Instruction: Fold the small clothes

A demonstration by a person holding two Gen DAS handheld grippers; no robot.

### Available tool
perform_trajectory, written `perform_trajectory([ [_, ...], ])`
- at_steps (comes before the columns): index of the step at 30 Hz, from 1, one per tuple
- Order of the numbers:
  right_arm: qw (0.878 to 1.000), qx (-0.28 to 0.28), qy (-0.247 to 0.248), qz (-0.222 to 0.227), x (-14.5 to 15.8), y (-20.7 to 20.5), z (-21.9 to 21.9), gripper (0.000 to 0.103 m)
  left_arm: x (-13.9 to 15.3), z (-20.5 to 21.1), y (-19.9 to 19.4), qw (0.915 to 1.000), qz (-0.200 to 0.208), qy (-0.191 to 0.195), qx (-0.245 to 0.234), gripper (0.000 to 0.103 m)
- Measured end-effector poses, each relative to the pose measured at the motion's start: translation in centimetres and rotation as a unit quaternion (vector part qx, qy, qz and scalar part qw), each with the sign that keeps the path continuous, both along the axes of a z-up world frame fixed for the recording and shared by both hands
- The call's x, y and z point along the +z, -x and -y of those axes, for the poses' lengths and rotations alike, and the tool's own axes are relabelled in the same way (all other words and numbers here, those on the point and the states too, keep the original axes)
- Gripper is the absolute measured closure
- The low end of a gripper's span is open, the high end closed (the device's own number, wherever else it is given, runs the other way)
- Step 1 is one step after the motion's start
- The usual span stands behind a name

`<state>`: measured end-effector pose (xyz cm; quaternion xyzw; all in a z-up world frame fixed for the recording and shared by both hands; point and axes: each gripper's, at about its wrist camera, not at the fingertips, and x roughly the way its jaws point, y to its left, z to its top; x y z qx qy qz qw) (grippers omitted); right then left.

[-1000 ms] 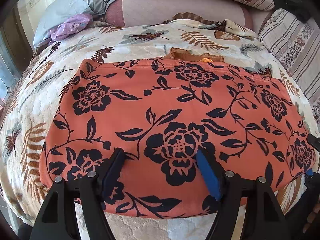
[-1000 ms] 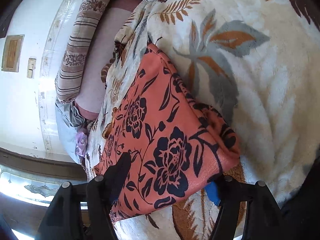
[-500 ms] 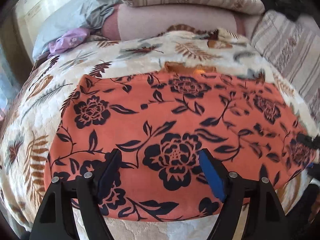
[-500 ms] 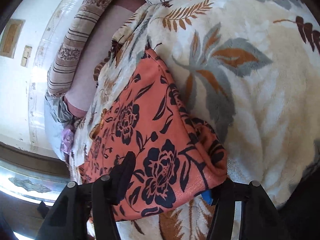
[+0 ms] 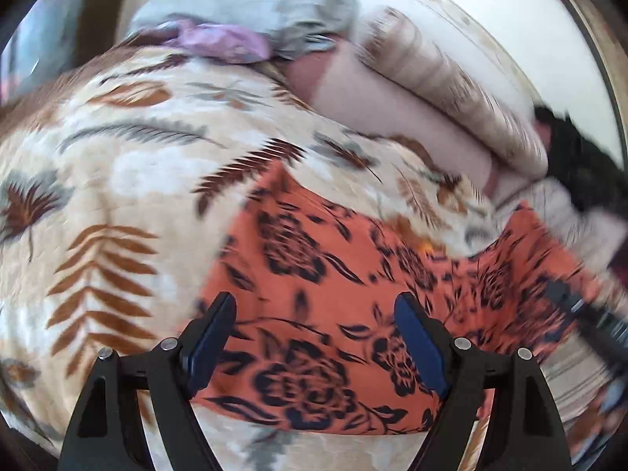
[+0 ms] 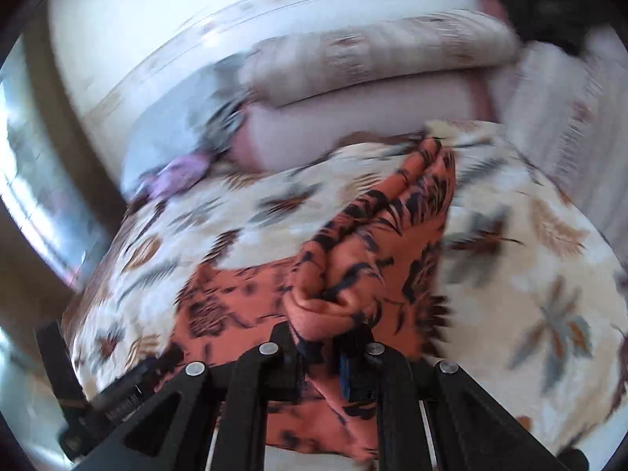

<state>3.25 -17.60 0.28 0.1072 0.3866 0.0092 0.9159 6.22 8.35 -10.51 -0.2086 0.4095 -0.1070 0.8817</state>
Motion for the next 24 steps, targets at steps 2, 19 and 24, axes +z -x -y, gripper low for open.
perform_trajectory([
  [2, 0.999, 0.037, 0.010, -0.030, -3.0, -1.3, -3.5, 0.090, -0.1, -2.4, -0.3, 0.9996, -0.008, 0.026, 0.008, 0.019],
  [19, 0.994, 0.084, -0.045, -0.052, -8.0, 0.7, -4.8, 0.091, -2.4, 10.7, -11.6, 0.9608, -0.180, 0.107, -0.182, 0.020],
  [24, 0.994, 0.096, -0.031, -0.049, -8.4, 1.5, -4.9, 0.091, -3.3, 14.6, -11.8, 0.9543, -0.192, 0.055, -0.222, 0.086],
])
